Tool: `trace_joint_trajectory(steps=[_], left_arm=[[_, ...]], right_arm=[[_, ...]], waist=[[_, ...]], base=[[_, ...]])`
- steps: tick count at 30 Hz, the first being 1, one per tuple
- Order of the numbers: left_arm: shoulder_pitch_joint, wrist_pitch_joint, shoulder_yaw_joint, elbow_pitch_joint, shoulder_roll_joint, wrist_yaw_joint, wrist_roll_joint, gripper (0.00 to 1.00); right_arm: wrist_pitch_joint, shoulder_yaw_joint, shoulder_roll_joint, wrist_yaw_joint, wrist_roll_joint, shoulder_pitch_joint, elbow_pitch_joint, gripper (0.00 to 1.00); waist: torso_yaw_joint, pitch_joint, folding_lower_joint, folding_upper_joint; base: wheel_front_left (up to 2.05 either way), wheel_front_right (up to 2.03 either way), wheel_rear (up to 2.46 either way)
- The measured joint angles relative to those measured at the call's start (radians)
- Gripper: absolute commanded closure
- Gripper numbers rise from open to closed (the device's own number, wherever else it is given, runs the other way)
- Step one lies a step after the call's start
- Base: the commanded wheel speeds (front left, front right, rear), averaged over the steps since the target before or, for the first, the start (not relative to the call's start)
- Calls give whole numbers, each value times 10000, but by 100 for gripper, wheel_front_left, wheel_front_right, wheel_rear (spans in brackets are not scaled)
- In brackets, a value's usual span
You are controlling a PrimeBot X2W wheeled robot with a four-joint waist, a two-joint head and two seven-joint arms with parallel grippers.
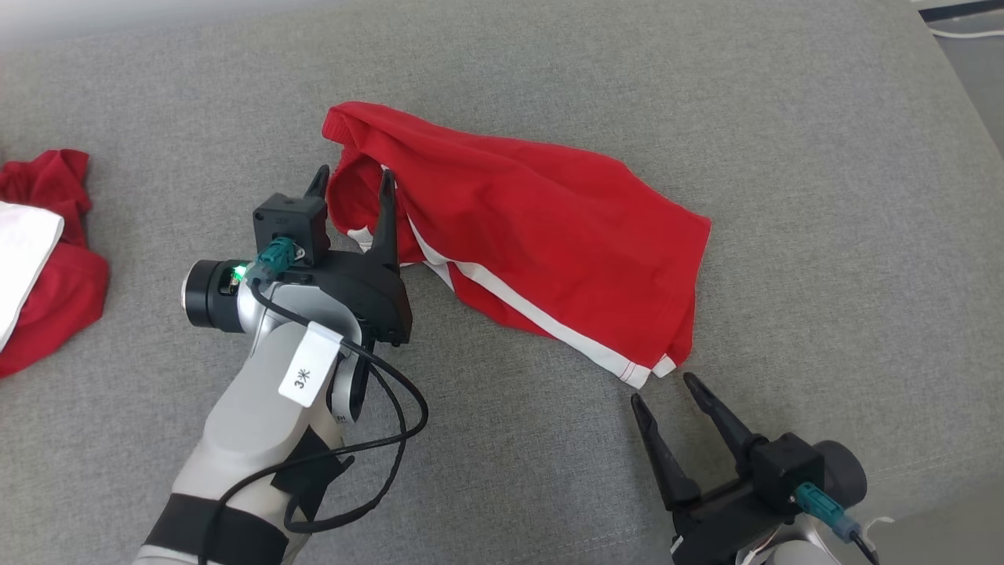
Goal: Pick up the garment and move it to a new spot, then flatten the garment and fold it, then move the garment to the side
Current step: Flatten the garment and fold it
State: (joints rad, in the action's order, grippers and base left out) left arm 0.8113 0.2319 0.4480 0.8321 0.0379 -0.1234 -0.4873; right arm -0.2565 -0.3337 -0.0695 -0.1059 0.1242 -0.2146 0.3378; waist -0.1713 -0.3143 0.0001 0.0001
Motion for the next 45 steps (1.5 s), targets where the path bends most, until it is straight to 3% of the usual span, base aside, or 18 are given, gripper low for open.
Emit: trace_joint_trajectory(steps=[23, 26, 28, 31, 37, 42, 45], left_arm=[[-1079, 178, 775, -792, -13, 180, -213, 0], [-1166, 178, 763, -1024, -6, 178, -219, 0], [-1266, 178, 765, -1083, -8, 178, -219, 0], [-1281, 178, 756, -1170, -4, 176, -219, 0], [-1472, 180, 667, -1338, -8, 165, -217, 0], [-1496, 180, 514, -1365, -6, 92, -201, 0], [-1538, 180, 466, -1400, -6, 92, -186, 0]], right_arm=[[0, -42, 63, -88, 560, -424, 1264, 0], [0, -33, 75, -98, 635, -470, 1310, 16], [0, 35, 81, -100, 717, -470, 1310, 21], [0, 81, 81, -100, 734, -477, 1340, 48], [0, 138, 86, -100, 796, -650, 1476, 64], [0, 236, 94, -100, 826, -734, 1490, 100], [0, 276, 100, -100, 826, -847, 1478, 100]], waist=[[800, 101, 0, 0], [832, 105, 0, 0], [845, 105, -1, 0], [851, 106, -1, 0], [842, 104, -1, 0], [819, 97, -1, 0], [807, 96, -1, 0]], base=[[0, 0, 0], [0, 0, 0], [0, 0, 0], [0, 0, 0], [0, 0, 0], [0, 0, 0], [0, 0, 0]])
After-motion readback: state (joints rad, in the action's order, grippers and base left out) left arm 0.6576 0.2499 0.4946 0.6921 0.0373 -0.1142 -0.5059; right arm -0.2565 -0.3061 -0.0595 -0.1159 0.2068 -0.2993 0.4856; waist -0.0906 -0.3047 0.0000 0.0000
